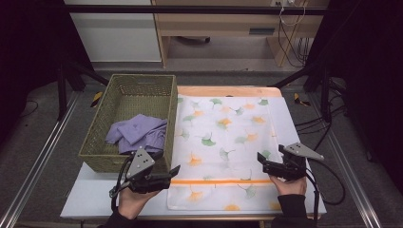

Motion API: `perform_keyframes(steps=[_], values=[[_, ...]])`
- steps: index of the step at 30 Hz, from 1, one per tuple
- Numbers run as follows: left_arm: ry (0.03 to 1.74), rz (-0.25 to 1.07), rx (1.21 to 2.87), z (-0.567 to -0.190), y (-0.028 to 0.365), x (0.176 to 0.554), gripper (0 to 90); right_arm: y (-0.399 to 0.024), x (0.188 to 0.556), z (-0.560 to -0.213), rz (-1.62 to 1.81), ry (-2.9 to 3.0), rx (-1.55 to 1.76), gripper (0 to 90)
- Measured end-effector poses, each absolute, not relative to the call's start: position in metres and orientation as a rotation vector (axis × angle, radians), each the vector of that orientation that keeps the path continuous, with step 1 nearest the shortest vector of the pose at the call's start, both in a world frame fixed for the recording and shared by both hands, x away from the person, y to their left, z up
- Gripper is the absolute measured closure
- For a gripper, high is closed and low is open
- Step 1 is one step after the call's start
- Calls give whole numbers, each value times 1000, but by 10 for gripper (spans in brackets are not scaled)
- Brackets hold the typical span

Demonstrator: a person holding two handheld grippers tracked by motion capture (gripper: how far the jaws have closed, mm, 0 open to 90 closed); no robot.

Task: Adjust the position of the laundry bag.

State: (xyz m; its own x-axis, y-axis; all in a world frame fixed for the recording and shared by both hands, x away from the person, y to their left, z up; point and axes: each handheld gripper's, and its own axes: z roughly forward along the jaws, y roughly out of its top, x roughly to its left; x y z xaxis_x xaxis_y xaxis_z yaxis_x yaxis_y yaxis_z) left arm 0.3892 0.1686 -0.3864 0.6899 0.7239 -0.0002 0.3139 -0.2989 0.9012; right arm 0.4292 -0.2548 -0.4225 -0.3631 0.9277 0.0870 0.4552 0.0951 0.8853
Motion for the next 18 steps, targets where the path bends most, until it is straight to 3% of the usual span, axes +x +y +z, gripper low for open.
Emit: perform_keyframes(steps=[18], values=[[916,399,2060,-442,161,378,399,-256,430,-437,1156,1926,1410,167]])
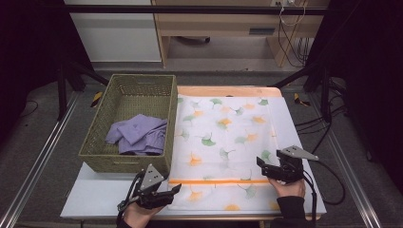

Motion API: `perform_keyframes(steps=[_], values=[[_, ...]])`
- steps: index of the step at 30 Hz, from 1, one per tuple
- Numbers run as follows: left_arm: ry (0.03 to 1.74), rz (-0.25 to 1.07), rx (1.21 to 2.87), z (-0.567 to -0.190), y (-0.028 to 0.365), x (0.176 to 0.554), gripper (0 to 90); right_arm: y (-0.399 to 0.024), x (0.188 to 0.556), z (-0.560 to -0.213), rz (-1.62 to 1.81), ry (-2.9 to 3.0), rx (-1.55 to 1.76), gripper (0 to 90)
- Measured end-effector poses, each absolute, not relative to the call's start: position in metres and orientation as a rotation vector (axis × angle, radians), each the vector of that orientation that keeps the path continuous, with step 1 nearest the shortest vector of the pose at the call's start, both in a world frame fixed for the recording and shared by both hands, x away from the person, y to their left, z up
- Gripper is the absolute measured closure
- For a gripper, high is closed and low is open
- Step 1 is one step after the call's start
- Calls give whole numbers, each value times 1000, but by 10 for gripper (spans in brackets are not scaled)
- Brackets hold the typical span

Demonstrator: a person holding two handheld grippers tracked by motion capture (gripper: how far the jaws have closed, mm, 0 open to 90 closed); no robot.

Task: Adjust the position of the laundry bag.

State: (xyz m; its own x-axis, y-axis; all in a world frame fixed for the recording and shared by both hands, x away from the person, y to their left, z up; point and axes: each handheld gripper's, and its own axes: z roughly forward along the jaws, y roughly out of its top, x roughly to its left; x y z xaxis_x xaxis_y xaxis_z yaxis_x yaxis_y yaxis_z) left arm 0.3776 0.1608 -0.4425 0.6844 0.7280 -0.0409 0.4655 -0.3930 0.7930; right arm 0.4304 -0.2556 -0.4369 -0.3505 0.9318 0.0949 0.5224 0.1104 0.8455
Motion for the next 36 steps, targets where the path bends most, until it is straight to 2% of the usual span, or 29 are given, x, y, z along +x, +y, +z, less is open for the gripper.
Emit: perform_keyframes(steps=[16,24,30,36], values=[[1035,333,2158,-475,165,379,493,-277,435,-456,1009,1952,1504,255],[1027,373,2166,-477,163,375,532,-296,435,-464,968,1934,1584,349],[1007,418,2184,-477,159,372,615,-302,438,-471,905,1954,1605,446],[967,418,2202,-477,158,370,761,-302,439,-475,876,1976,1611,535]])
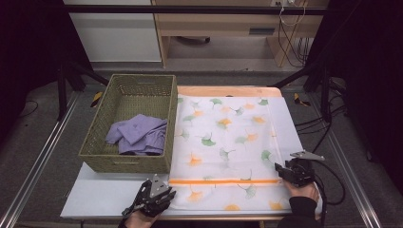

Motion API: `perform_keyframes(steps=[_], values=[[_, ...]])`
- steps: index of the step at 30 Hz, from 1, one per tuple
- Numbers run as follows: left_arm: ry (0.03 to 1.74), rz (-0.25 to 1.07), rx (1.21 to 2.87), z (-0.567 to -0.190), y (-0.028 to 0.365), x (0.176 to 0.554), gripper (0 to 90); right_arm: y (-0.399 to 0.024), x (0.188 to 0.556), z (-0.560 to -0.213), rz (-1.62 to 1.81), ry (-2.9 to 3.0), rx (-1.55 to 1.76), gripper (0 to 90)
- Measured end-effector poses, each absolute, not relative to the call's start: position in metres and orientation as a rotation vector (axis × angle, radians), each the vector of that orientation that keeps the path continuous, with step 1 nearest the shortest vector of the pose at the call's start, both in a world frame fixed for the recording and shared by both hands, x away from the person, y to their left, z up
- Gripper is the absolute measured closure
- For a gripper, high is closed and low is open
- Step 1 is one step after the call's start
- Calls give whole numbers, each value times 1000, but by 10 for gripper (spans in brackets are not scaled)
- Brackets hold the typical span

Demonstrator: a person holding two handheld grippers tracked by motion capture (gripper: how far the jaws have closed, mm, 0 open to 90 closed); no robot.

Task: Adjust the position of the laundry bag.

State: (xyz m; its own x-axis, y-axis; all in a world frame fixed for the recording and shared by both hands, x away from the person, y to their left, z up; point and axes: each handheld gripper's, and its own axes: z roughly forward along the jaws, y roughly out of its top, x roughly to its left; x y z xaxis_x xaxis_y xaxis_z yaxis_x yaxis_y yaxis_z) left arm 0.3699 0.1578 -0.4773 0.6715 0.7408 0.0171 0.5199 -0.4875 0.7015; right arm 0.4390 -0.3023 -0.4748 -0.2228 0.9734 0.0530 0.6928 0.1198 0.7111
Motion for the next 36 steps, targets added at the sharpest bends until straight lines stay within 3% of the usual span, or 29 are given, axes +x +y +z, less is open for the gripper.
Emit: perform_keyframes(steps=[5,15,24,30,36], values=[[966,410,2188,-478,159,371,842,-304,439,-476,865,1993,1631,624],[968,416,2173,-479,160,374,868,-304,446,-475,889,2039,1600,880],[970,417,2145,-480,160,375,857,-306,454,-476,882,2004,1579,878],[956,411,2107,-475,164,374,823,-305,447,-471,929,1963,1538,749],[930,396,2052,-468,164,373,719,-304,437,-462,1015,1937,1506,677]])
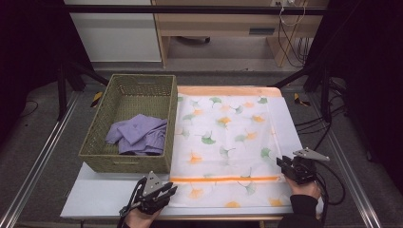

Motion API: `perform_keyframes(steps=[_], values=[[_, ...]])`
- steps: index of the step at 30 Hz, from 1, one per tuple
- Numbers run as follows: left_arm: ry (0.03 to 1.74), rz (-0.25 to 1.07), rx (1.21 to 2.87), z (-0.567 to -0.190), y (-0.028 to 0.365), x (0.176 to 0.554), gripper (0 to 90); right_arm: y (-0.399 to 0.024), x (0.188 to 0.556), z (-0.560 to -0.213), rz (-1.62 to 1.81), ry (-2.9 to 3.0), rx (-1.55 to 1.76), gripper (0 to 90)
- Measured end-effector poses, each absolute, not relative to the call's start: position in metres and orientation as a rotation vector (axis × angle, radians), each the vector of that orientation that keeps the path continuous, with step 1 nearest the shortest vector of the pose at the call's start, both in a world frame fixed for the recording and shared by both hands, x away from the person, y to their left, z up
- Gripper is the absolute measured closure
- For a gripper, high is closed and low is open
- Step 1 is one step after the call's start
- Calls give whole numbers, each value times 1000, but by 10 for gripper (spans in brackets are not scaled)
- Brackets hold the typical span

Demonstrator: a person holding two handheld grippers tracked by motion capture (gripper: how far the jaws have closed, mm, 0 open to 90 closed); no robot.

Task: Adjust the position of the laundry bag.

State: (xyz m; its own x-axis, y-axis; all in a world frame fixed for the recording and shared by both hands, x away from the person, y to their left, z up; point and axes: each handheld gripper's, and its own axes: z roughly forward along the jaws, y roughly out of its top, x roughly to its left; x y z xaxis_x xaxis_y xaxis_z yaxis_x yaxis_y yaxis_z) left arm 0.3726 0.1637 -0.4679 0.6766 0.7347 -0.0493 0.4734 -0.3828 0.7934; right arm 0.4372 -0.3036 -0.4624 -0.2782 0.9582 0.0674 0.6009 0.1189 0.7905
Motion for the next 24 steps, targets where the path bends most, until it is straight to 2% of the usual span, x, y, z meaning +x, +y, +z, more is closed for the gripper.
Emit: perform_keyframes(steps=[5,16,24], values=[[903,401,2019,-462,162,371,640,-299,434,-458,1060,1939,1487,607],[828,391,2010,-451,142,377,485,-292,429,-452,1133,1910,1469,367],[795,405,2012,-438,123,387,379,-288,424,-452,1120,1903,1465,294]])
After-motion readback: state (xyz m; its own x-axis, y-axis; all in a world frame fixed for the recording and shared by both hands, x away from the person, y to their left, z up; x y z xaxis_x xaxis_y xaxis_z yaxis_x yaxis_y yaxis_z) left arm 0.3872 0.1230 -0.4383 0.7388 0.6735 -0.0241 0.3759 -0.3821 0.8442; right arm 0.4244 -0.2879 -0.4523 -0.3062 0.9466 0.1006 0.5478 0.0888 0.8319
